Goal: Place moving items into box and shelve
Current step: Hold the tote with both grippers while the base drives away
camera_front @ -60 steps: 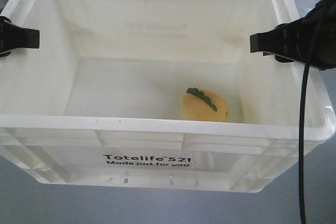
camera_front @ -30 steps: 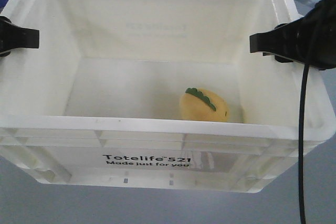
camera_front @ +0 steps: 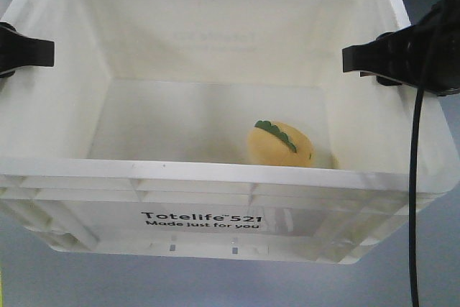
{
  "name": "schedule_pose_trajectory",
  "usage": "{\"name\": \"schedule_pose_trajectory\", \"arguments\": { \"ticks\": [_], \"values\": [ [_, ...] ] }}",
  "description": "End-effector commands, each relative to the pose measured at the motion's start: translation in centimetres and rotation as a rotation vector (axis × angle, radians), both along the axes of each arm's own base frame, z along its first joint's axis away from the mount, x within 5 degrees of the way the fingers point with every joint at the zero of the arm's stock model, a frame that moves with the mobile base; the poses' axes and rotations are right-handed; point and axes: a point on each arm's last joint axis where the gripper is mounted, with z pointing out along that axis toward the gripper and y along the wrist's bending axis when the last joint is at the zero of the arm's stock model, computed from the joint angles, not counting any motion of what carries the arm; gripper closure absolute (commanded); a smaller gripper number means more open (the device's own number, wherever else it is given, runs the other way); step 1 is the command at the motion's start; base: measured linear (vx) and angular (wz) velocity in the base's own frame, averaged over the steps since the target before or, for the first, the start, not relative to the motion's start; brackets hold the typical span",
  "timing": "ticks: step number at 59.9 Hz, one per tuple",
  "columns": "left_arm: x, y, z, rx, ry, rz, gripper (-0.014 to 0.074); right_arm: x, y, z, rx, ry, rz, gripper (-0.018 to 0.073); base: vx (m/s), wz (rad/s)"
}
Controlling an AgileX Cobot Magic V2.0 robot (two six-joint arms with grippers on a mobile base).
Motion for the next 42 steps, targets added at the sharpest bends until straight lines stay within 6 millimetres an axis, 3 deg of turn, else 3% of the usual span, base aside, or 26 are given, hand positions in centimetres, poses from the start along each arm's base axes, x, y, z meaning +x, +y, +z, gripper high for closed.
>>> {"name": "schedule_pose_trajectory", "arguments": {
  "ticks": [1, 42],
  "values": [
    [-0.43, 0.13, 3.08, -0.043, -0.214, -0.027, 0.0456, 0.0, -0.79, 2.46, 0.011, -0.154, -0.018, 0.0412, 0.03, 0.46],
    [-0.43, 0.13, 3.08, -0.043, -0.214, -0.027, 0.0456, 0.0, -0.79, 2.46, 0.011, -0.154, -0.018, 0.0412, 0.03, 0.51]
  ]
}}
